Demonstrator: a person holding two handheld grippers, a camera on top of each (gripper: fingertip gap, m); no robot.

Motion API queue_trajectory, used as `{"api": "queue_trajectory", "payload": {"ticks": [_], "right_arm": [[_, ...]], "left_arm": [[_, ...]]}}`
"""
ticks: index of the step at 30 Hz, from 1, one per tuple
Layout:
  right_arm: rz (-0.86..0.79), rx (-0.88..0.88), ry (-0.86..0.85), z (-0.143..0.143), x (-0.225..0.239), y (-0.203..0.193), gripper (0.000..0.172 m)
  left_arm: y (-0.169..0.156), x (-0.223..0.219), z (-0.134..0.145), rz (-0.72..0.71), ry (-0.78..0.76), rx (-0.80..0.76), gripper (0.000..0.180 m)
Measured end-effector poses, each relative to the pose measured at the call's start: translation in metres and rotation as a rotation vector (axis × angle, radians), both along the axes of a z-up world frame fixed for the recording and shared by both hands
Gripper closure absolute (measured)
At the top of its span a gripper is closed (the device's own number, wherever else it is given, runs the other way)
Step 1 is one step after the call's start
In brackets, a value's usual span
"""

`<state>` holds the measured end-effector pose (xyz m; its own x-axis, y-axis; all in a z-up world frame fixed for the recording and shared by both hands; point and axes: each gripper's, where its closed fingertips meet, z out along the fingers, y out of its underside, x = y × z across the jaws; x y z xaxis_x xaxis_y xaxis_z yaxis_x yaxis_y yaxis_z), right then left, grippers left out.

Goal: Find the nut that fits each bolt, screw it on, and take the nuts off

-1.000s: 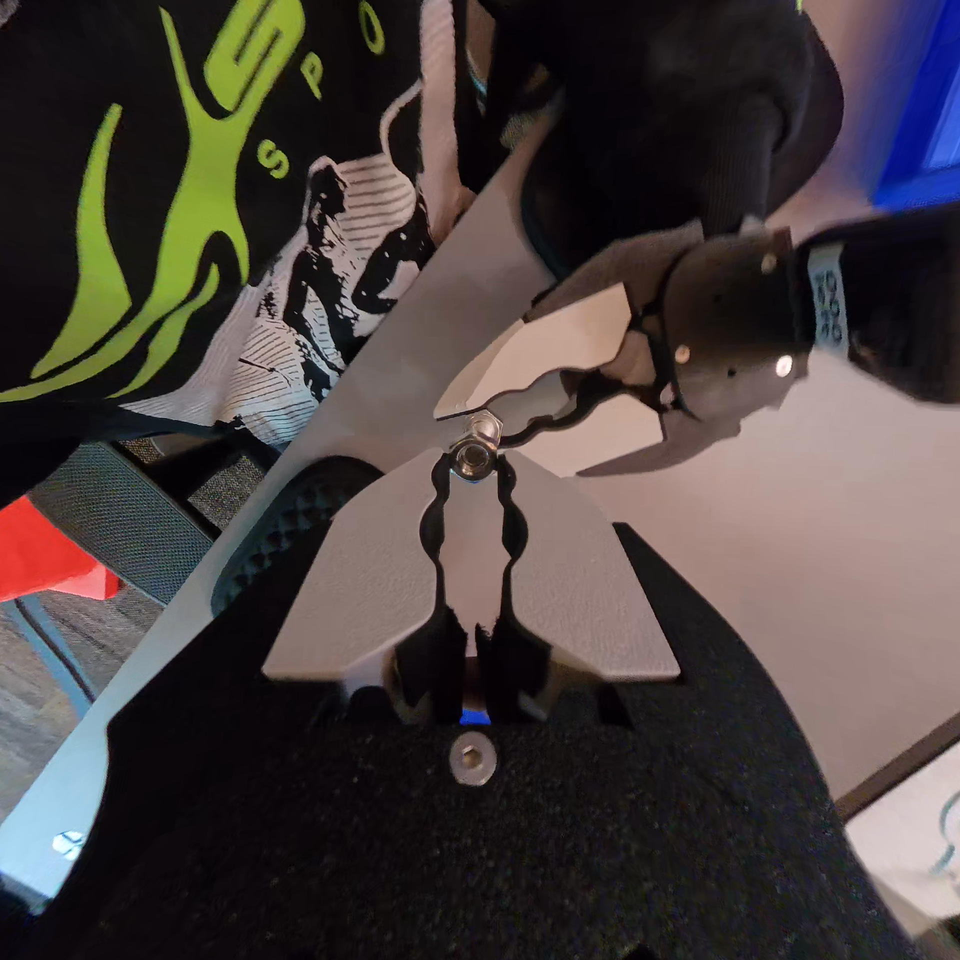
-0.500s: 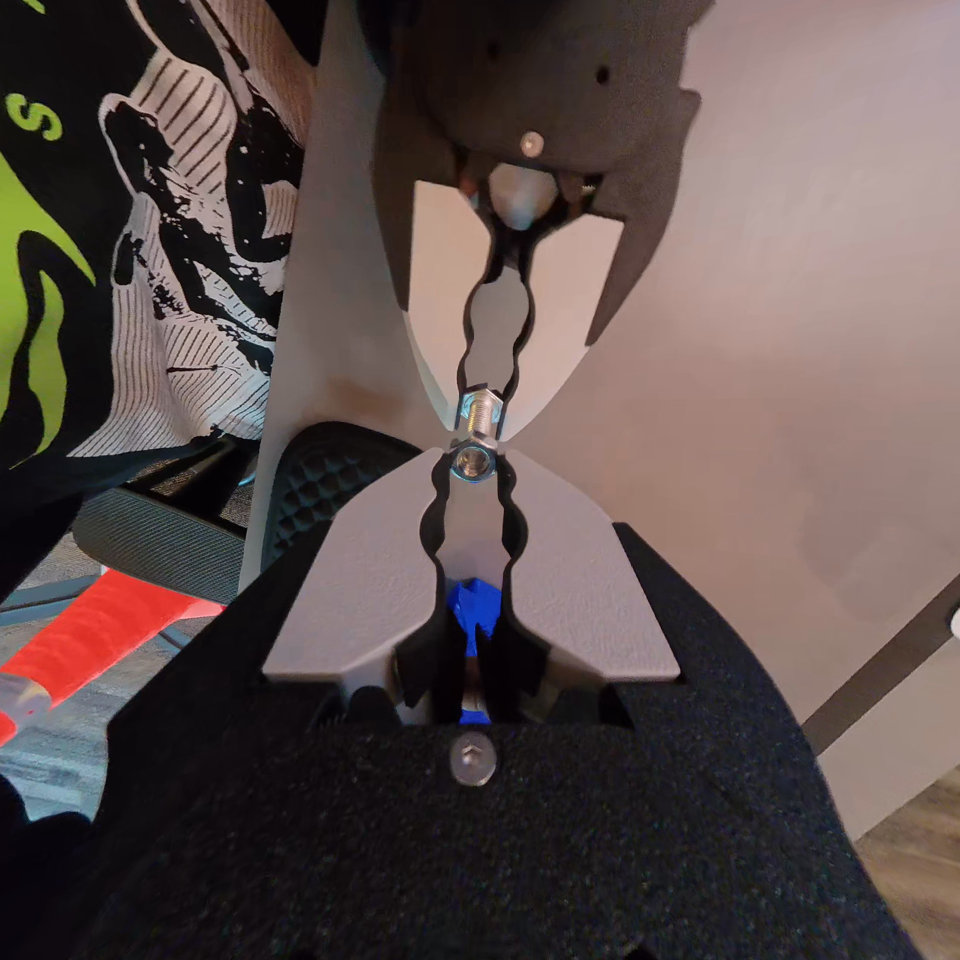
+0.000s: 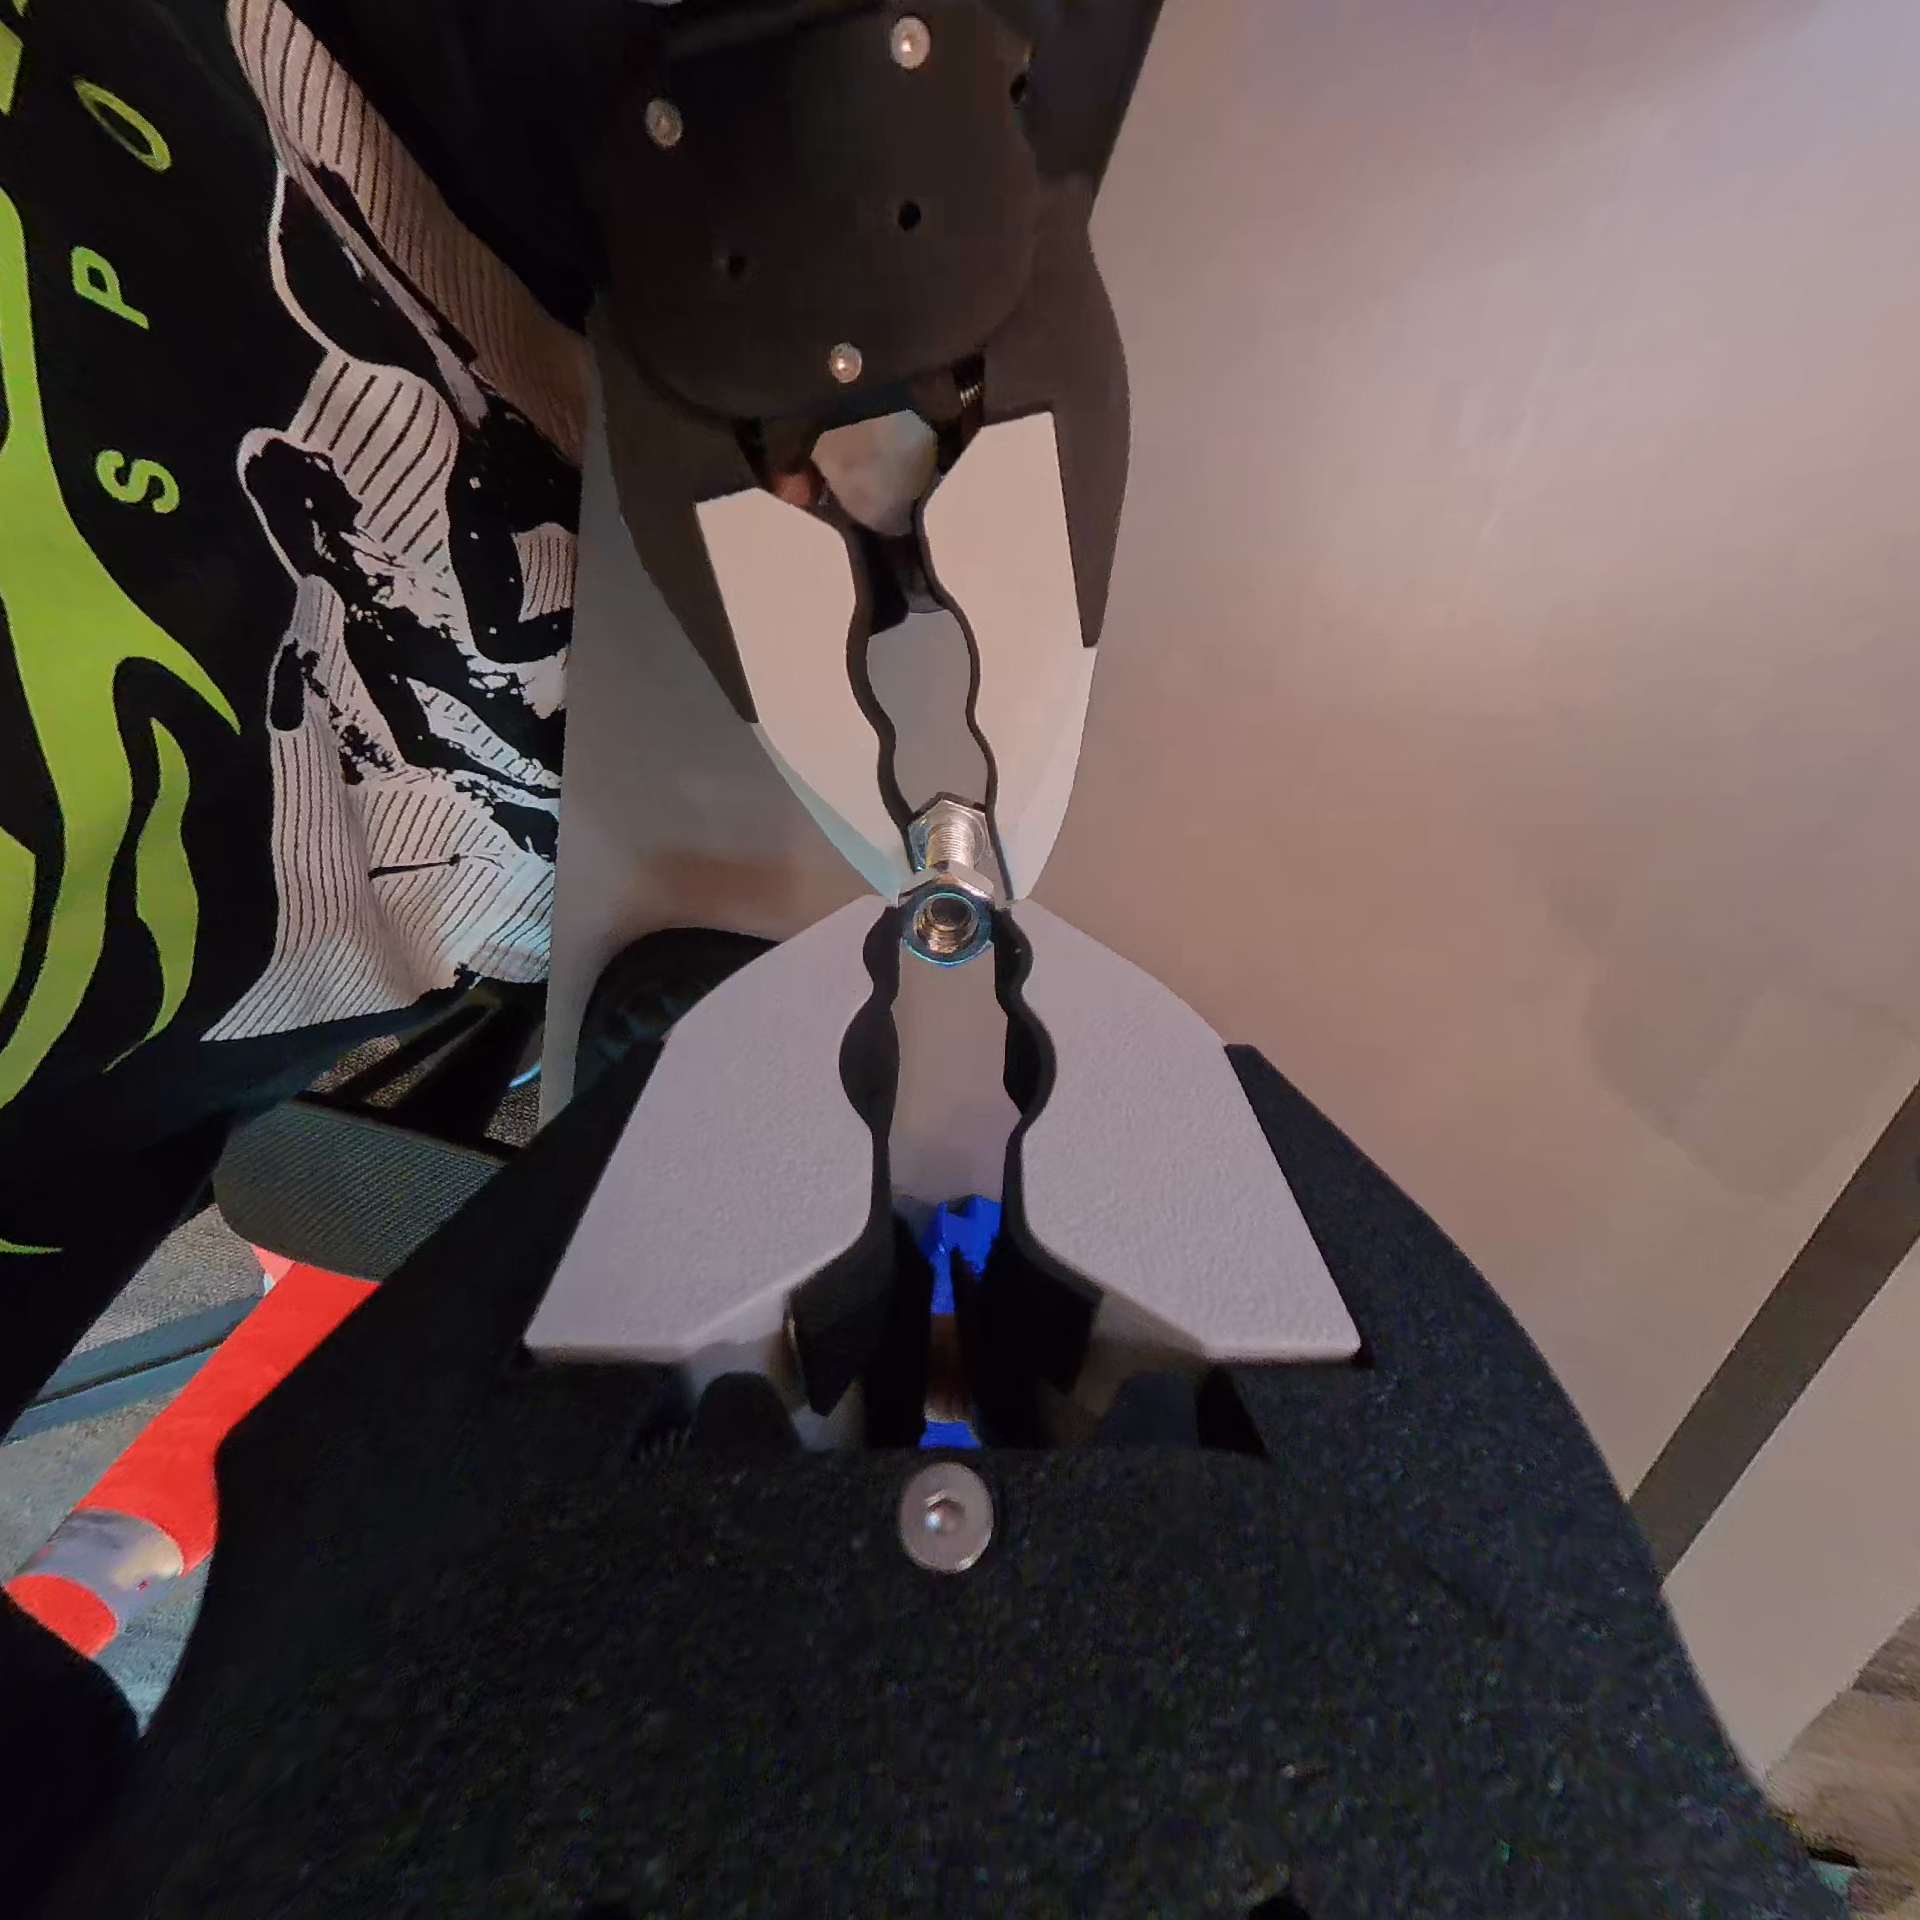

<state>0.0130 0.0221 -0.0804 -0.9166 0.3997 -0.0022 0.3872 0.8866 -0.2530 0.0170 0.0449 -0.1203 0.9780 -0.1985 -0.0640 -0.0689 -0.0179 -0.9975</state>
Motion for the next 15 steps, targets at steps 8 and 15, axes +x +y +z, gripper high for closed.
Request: {"api": "queue_trajectory", "payload": {"ticks": [8,15], "right_arm": [[-0.127,0.021,-0.012,0.002,-0.008,0.002,0.154],[-0.186,0.042,-0.004,0.003,-0.012,0.002,0.154]], "left_arm": [[0.001,-0.015,0.002,0.204,0.091,0.012,0.162],[0.001,-0.019,0.005,0.253,0.083,0.040,0.162]]}}
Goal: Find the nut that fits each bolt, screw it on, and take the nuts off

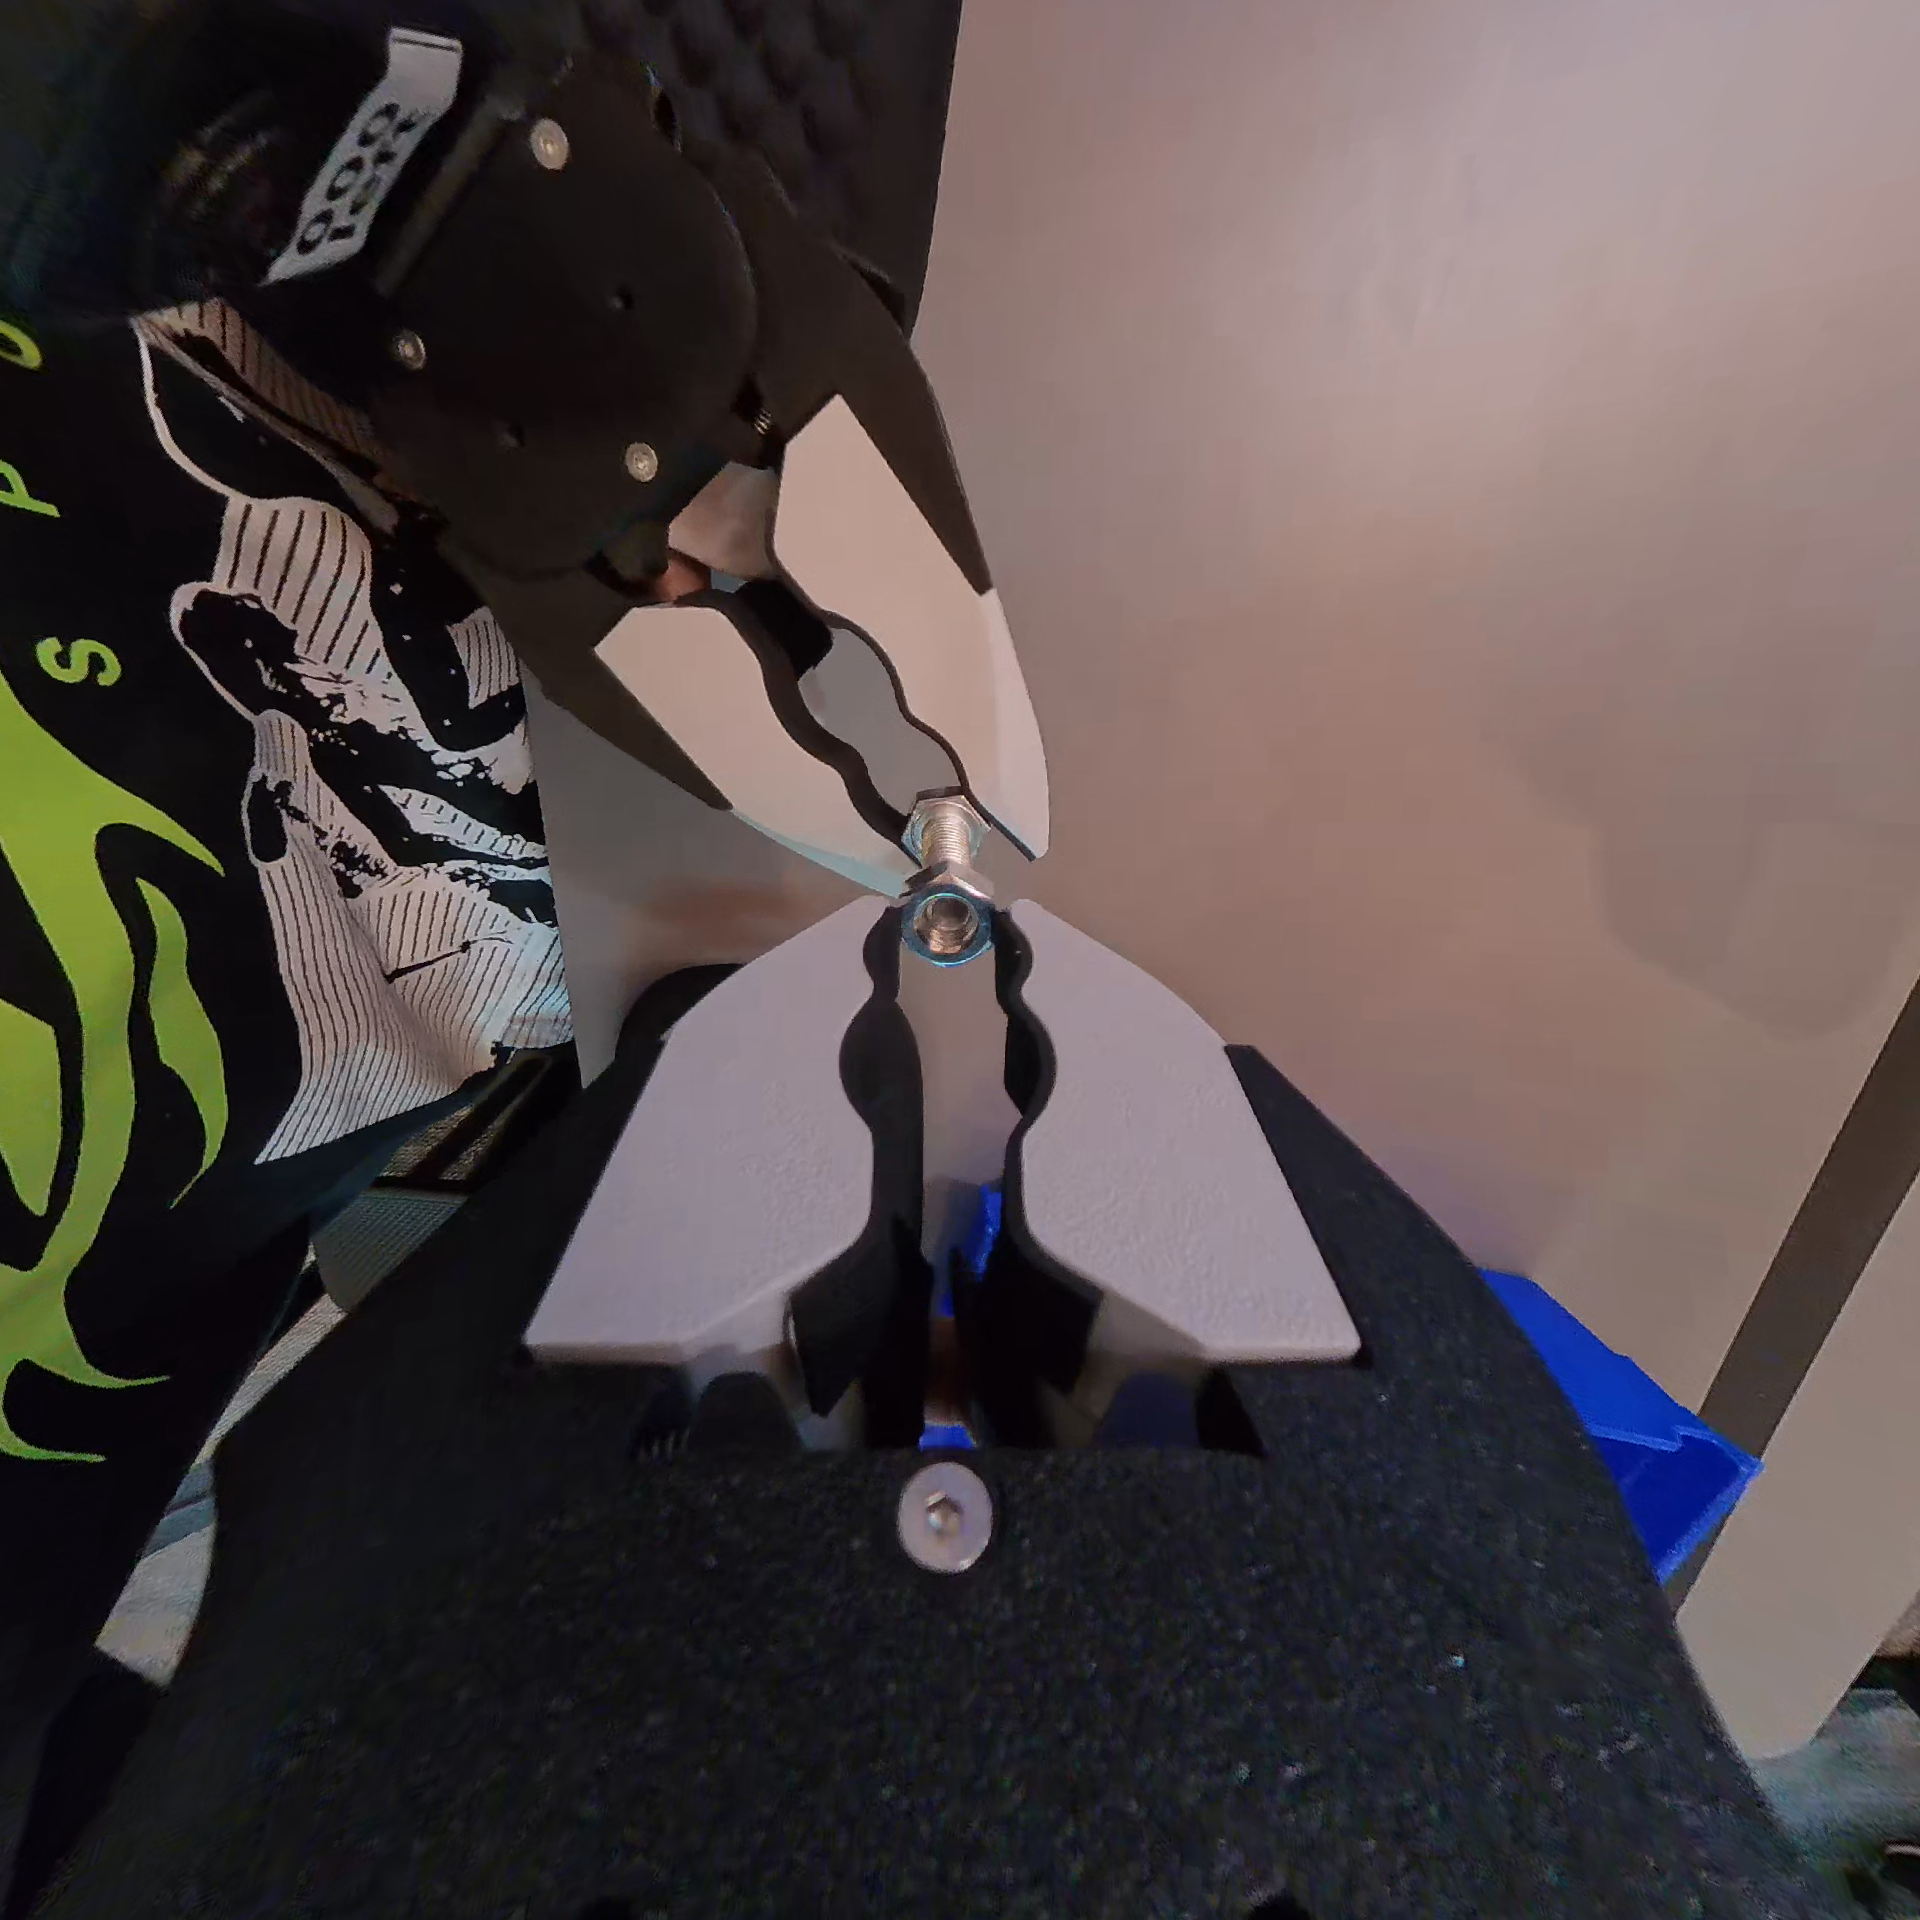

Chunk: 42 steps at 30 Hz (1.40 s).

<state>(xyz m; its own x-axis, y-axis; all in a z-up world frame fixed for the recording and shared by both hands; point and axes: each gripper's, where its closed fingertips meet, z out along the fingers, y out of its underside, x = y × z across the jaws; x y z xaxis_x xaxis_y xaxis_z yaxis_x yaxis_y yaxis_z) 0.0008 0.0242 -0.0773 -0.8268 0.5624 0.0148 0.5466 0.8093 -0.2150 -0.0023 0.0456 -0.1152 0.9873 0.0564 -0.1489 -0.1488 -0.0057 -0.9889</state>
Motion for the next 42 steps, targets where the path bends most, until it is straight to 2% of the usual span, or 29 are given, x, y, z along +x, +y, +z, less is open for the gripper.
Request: {"api": "queue_trajectory", "payload": {"ticks": [9,14,20,26,34,39,42], "right_arm": [[0.013,-0.006,0.022,0.003,-0.003,-0.002,0.149],[0.024,-0.043,0.037,0.003,-0.004,-0.004,0.154],[0.027,-0.078,0.044,-0.004,-0.006,-0.001,0.154],[0.250,0.062,0.024,-0.014,0.007,0.004,0.154],[0.492,0.235,-0.034,-0.023,0.023,0.008,0.154],[0.439,0.255,-0.087,-0.025,0.021,0.009,0.154],[0.294,0.172,-0.133,-0.021,0.018,0.002,0.154]], "left_arm": [[-0.003,0.000,0.004,-0.020,-0.033,0.041,0.162],[-0.004,-0.001,0.004,-0.029,-0.061,0.050,0.162],[-0.003,-0.004,-0.005,-0.020,-0.050,-0.004,0.162],[-0.001,0.007,-0.017,-0.045,0.068,-0.123,0.162],[-0.001,0.022,-0.027,-0.151,0.078,-0.250,0.162],[-0.002,0.023,-0.030,-0.169,0.008,-0.294,0.162],[-0.001,0.020,-0.024,-0.115,0.032,-0.216,0.162]]}}
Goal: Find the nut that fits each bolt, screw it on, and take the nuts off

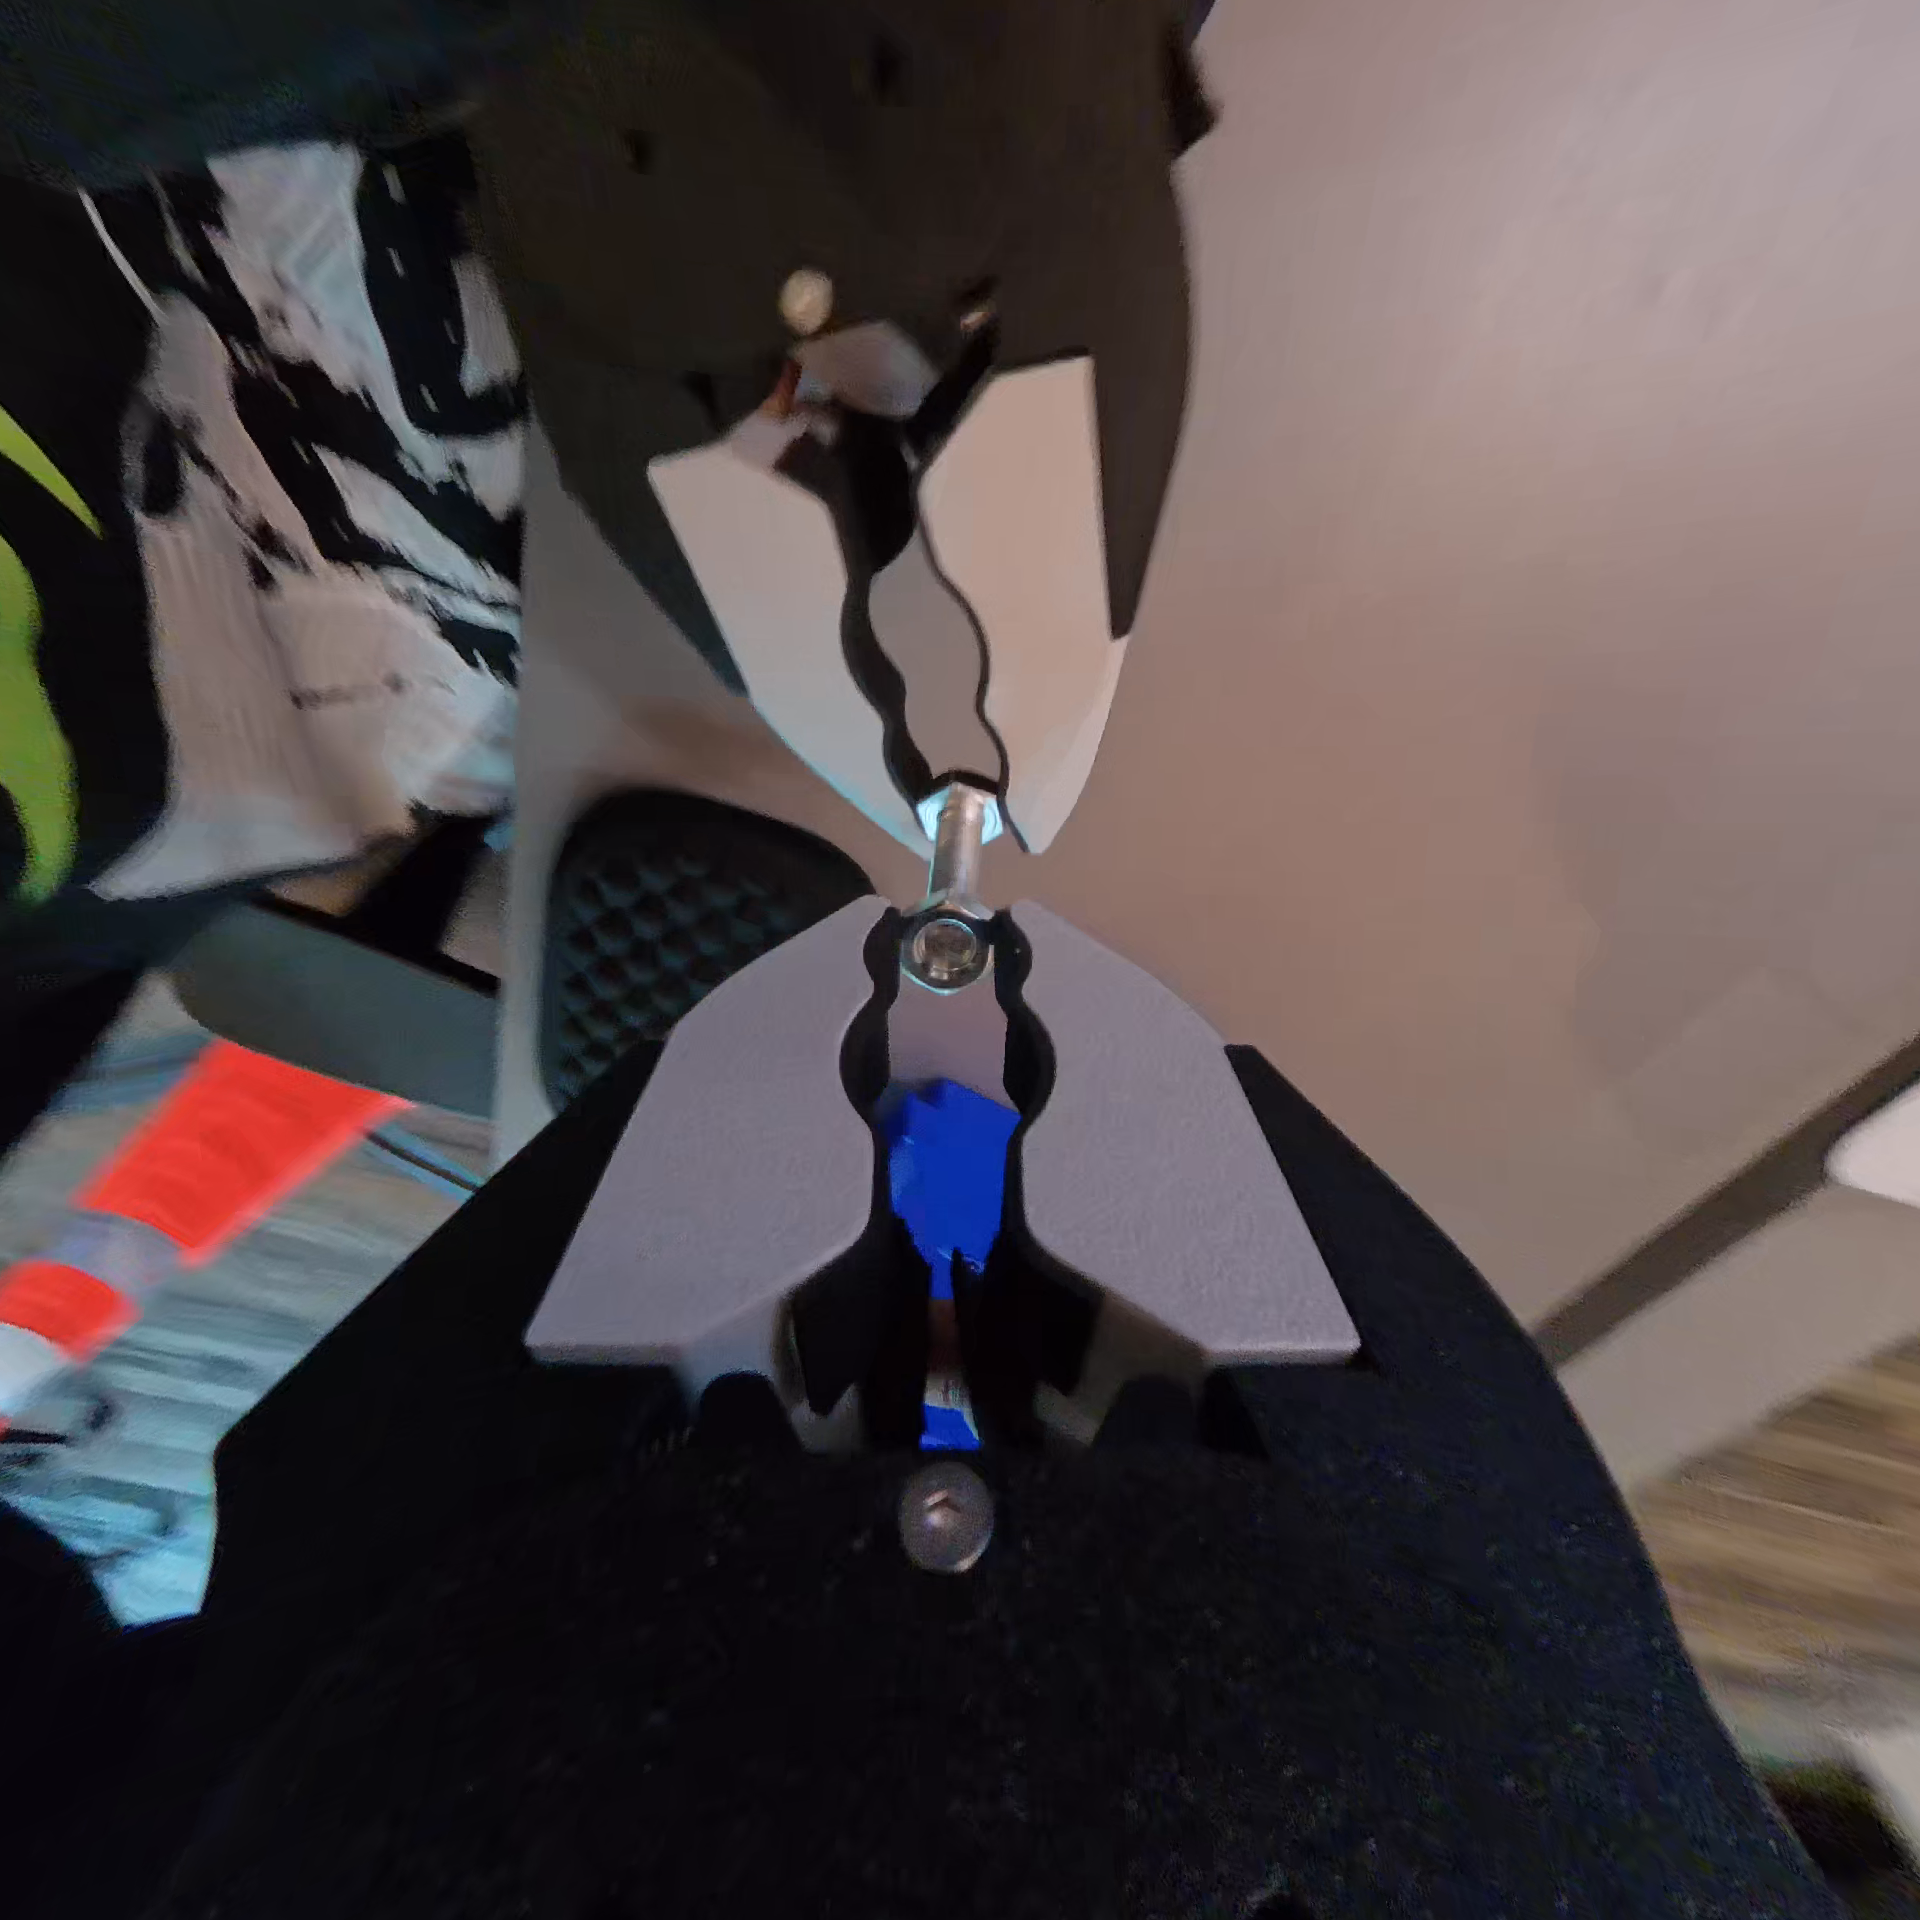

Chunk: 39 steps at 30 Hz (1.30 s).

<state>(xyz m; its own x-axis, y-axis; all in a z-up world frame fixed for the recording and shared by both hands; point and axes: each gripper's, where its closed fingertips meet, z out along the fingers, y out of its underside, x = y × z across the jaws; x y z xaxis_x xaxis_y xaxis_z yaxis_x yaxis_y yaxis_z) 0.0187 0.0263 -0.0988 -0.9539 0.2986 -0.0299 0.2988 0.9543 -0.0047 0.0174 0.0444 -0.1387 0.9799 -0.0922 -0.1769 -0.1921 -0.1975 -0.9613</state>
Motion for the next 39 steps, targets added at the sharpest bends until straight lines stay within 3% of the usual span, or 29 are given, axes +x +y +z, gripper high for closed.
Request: {"api": "queue_trajectory", "payload": {"ticks": [4,10,18,23,32,39], "right_arm": [[-0.120,-0.065,-0.052,0.003,-0.003,-0.006,0.155],[-0.069,-0.141,0.057,0.011,-0.011,-0.007,0.155],[-0.020,-0.442,0.221,0.034,-0.007,-0.025,0.155],[-0.136,-0.561,0.303,0.038,0.007,-0.016,0.155],[-0.588,-0.498,0.353,-0.097,0.082,0.052,0.154],[-0.635,-0.495,0.391,-0.116,0.091,0.059,0.154]], "left_arm": [[0.001,0.001,0.011,0.030,0.009,0.075,0.162],[-0.002,-0.004,0.013,0.011,-0.104,0.125,0.162],[-0.013,-0.001,0.030,-0.058,-0.190,0.279,0.162],[-0.021,-0.016,0.027,0.000,-0.214,0.280,0.162],[-0.049,-0.035,0.040,-0.022,-0.252,0.367,0.162],[-0.047,-0.027,0.035,-0.055,-0.221,0.351,0.162]]}}
